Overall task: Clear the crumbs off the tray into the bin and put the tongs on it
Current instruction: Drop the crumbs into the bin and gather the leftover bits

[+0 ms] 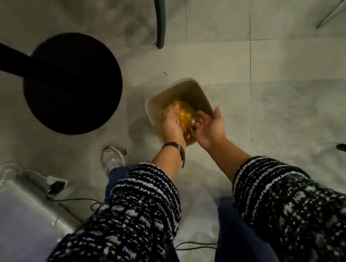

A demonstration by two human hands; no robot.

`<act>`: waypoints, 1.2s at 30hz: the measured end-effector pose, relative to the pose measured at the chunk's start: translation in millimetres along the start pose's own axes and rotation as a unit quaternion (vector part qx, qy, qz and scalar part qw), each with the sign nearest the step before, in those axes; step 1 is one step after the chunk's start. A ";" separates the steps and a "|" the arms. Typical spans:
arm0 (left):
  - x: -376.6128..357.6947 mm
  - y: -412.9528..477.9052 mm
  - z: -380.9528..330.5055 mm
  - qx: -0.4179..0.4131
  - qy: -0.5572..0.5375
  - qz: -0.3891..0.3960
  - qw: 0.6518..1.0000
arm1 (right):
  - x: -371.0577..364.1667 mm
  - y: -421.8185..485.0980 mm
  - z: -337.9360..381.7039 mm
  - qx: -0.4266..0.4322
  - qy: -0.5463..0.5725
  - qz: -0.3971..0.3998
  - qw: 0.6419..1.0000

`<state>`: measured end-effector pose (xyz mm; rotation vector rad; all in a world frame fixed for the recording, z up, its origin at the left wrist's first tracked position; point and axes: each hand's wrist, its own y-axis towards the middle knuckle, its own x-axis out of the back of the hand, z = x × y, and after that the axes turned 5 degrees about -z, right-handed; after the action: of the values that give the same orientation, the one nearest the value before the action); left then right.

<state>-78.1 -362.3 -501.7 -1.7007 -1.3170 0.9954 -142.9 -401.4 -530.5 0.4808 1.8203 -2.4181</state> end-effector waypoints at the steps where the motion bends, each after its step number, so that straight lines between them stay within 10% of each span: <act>1: 0.3 11.5 6.4 -0.005 0.030 0.009 1.000 | 3.0 10.2 -1.1 -0.001 0.009 -0.003 1.000; 8: -4.9 35.8 29.8 0.041 0.081 0.097 0.991 | -18.7 18.8 -8.2 0.029 -0.034 0.056 0.997; 14: -10.3 53.8 7.3 -0.013 0.070 0.044 0.996 | -14.5 18.5 -21.1 0.098 -0.320 0.054 0.941; 20: 6.4 15.7 0.6 -0.062 0.300 0.087 0.948 | -51.9 -22.3 11.5 0.067 -0.035 0.036 0.996; 24: 6.3 -49.1 -46.1 -0.045 0.251 0.031 0.966 | -71.2 -114.2 34.2 0.103 -0.091 0.062 0.989; 27: 9.4 -151.9 -83.3 -0.002 0.124 0.088 0.988 | -78.4 -216.8 37.1 0.153 -0.223 0.101 0.957; 36: 127.6 -380.3 -199.2 -0.263 0.096 0.062 0.958 | -166.4 -418.9 -0.1 0.251 -0.429 0.282 0.820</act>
<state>-25.6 -186.4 -93.1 -2.2377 -1.4389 0.5472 -88.5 -299.6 -94.7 -0.0800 0.5592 -2.0885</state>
